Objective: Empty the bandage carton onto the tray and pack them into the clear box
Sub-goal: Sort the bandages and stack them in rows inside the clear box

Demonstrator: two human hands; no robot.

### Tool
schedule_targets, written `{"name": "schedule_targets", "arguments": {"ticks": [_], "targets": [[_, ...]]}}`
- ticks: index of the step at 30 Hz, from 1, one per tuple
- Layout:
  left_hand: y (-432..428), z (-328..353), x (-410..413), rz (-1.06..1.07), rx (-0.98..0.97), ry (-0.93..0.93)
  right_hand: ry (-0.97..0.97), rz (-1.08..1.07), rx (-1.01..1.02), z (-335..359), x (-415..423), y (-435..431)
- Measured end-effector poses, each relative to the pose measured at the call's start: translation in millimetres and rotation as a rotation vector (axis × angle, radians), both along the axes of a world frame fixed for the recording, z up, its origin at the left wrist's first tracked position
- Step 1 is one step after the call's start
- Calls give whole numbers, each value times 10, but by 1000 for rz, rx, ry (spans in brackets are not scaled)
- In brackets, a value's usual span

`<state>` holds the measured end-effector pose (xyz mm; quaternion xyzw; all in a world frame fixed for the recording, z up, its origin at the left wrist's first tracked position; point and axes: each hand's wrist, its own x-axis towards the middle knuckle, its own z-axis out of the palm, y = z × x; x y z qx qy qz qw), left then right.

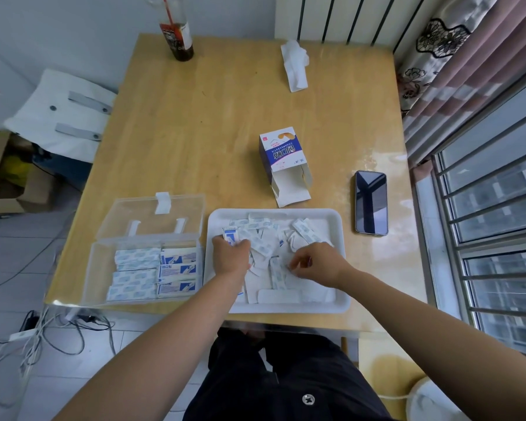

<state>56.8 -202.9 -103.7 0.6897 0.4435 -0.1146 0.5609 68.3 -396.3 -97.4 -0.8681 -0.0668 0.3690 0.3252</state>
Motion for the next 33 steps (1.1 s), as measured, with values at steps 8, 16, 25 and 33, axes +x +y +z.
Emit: {"name": "schedule_targets", "arguments": {"ticks": [8, 16, 25, 33], "targets": [[-285, 74, -133, -422, -354, 111, -208, 162, -300, 33, 34, -131], [-368, -23, -122, -427, -397, 186, -346, 431, -348, -49, 16, -119], [-333, 4, -84, -366, -396, 190, -292, 330, -302, 35, 198, -67], [-381, 14, -42, -357, -385, 193, -296, 632, -408, 62, 160, -109]]}}
